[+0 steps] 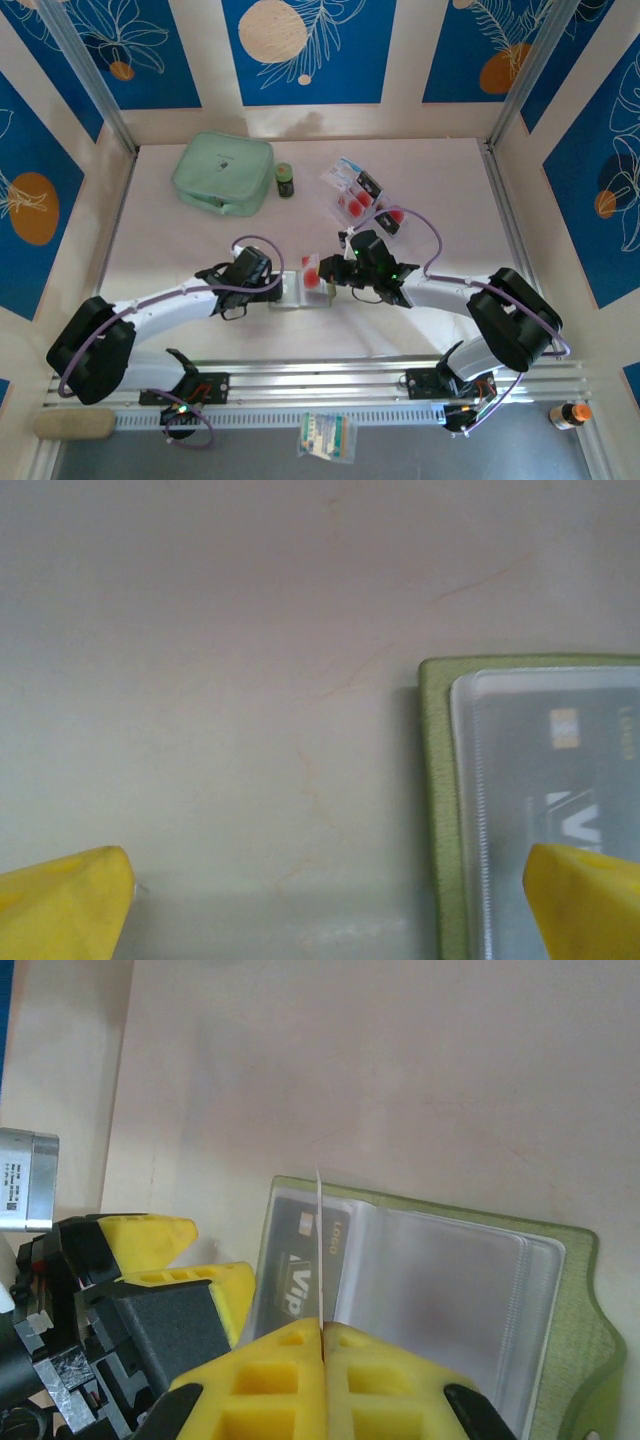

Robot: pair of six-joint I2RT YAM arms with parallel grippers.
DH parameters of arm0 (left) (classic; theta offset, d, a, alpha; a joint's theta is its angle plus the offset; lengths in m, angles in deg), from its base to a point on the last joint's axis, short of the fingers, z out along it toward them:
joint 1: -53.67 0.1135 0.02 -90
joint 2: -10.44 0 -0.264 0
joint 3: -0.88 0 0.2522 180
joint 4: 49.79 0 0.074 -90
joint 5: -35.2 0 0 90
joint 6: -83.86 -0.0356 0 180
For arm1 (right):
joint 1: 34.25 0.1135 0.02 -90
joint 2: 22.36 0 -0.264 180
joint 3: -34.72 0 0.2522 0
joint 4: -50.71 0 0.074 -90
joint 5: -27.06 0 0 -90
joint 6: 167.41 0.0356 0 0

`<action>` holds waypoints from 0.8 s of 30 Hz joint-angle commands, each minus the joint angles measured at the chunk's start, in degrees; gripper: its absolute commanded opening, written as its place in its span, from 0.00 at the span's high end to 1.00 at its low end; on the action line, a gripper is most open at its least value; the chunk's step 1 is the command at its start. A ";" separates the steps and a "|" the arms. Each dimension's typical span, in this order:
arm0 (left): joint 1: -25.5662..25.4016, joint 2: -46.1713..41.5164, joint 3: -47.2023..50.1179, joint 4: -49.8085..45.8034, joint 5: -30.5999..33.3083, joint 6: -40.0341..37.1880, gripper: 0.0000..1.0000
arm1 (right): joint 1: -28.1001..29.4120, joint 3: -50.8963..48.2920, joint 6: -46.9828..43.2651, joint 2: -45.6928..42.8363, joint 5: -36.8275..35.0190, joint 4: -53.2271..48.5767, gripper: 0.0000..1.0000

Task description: Put the credit cards into the card holder

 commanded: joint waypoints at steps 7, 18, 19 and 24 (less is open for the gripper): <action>-0.02 0.64 -1.95 1.91 -2.77 -1.30 0.00 | 1.00 -1.48 1.01 0.52 -0.28 6.01 1.00; -0.28 3.20 0.94 3.52 -2.35 -1.51 0.00 | 2.77 -3.27 2.67 4.46 -2.60 12.30 1.00; -0.29 3.13 1.29 3.37 -2.03 -1.48 0.00 | 2.93 -3.65 2.93 4.86 -2.81 13.20 1.00; -0.26 3.98 1.12 0.98 -0.20 -0.75 0.00 | 3.47 -5.21 4.35 6.63 -4.21 17.10 1.00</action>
